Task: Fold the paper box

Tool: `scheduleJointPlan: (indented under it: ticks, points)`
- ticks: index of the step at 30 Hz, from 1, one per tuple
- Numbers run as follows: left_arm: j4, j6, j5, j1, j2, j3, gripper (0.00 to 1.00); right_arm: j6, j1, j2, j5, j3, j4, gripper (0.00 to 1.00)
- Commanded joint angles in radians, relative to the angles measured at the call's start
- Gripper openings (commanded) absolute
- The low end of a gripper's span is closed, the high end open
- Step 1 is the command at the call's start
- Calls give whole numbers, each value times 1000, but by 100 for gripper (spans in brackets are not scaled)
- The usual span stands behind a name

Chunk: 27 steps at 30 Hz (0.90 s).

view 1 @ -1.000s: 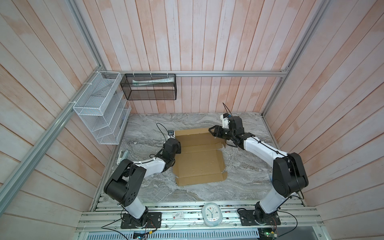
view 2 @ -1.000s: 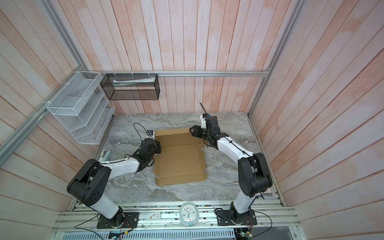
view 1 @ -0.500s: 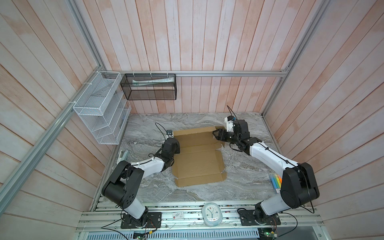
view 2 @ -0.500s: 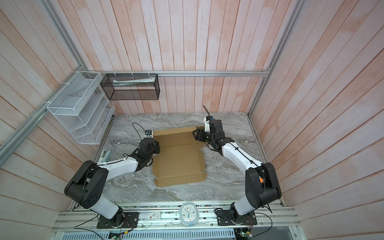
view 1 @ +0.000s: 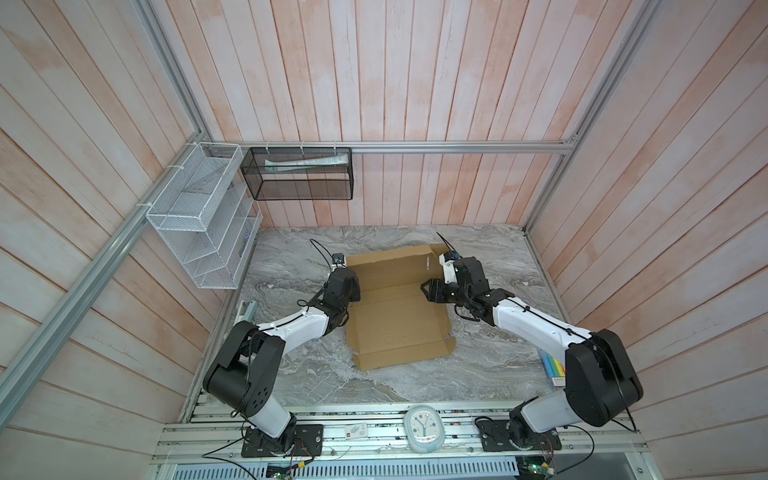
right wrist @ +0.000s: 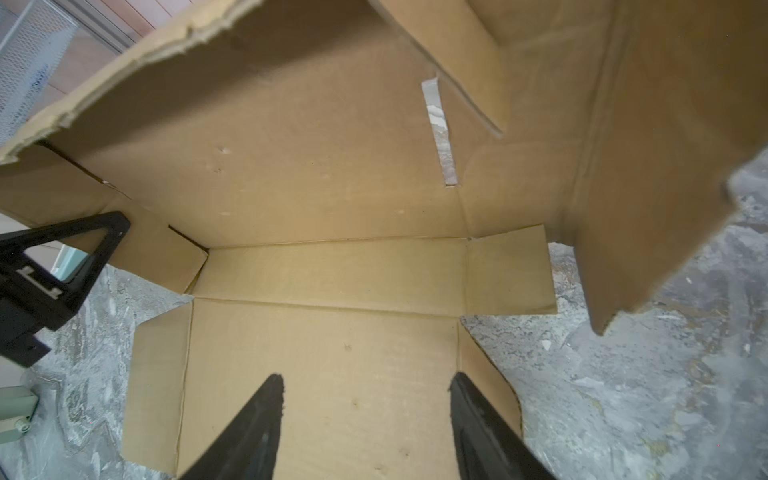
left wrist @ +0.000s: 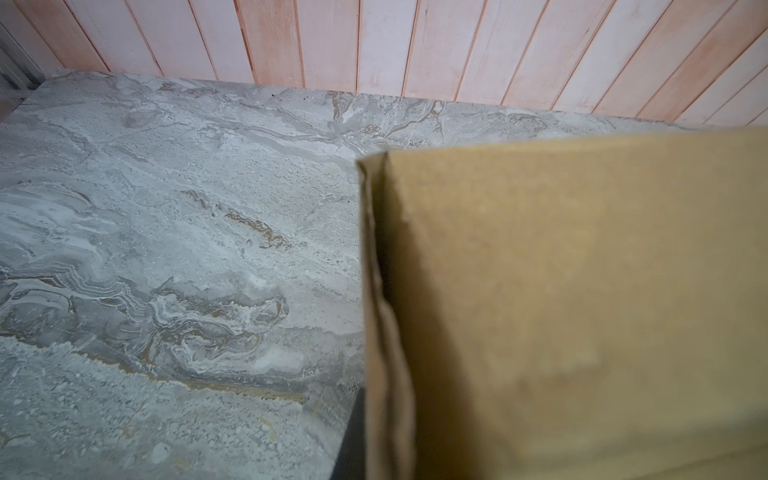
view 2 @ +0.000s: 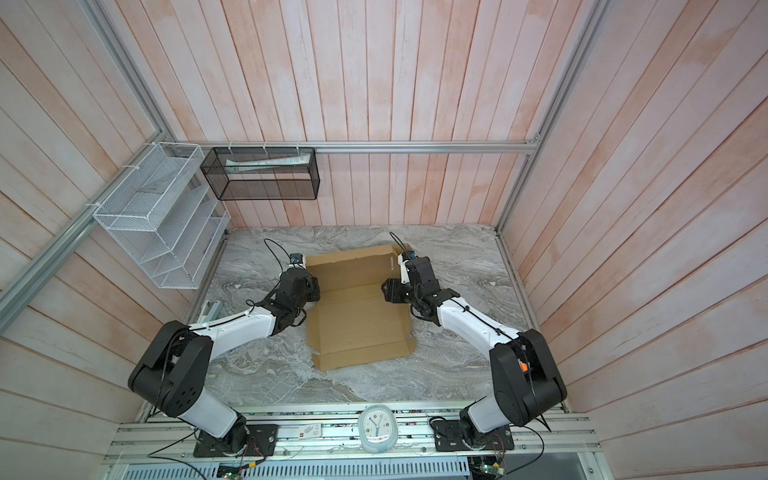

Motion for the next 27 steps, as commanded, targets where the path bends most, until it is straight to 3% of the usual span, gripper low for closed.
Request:
scheduleJointPlan:
  ticks: [1,12,27]
  points:
    - [-11,-11,23,5,-28,24,0,-4,3,30,60,-1,52,65]
    - [-14,-2,27,10,-37,17,0,-2,-8,154,94,49,84,65]
    - [-10,10,33,20,-45,6,0,8,-54,182,129,-8,147,65]
